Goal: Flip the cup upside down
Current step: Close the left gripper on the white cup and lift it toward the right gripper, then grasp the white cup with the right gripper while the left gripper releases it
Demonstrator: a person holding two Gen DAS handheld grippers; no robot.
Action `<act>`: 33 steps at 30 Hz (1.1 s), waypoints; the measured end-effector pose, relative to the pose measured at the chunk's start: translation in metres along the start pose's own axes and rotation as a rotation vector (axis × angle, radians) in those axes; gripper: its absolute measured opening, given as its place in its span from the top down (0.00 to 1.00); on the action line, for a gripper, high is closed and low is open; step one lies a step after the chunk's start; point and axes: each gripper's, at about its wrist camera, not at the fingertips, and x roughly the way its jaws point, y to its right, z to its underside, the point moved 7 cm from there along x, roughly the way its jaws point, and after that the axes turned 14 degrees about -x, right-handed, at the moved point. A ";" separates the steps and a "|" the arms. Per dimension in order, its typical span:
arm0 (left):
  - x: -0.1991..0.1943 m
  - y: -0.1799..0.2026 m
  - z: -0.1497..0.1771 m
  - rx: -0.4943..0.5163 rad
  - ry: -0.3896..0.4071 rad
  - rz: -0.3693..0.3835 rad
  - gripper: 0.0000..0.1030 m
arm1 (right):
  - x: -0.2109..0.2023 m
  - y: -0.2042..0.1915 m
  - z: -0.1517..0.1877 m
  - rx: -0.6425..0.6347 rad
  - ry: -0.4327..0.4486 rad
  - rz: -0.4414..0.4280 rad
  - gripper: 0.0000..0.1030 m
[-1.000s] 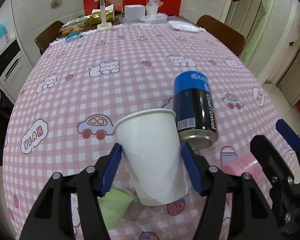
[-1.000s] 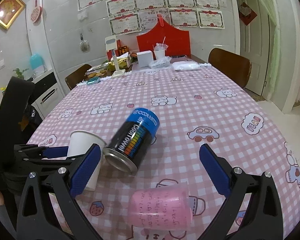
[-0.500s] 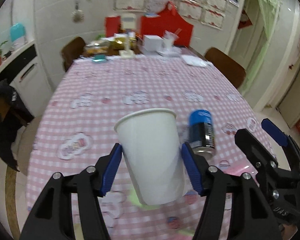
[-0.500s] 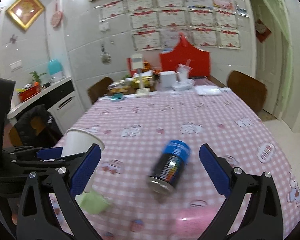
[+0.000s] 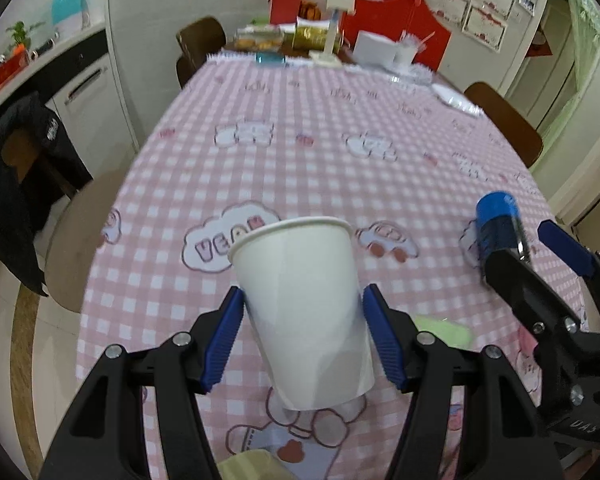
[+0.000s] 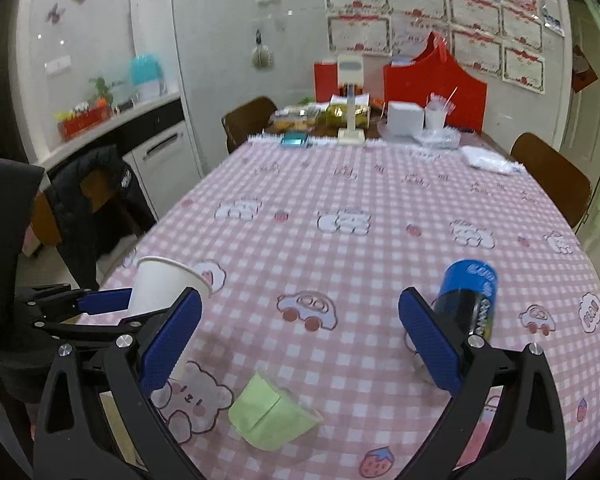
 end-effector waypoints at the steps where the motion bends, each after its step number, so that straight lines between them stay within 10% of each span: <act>1: 0.004 -0.003 0.001 0.000 -0.007 -0.001 0.40 | 0.005 -0.001 0.002 -0.001 -0.025 -0.005 0.08; 16: 0.017 -0.019 0.007 -0.064 -0.094 0.046 0.40 | 0.013 -0.014 -0.003 -0.003 -0.066 -0.029 0.08; 33: -0.027 -0.087 -0.019 -0.142 0.049 -0.018 0.40 | 0.057 -0.071 -0.016 0.052 -0.231 -0.239 0.08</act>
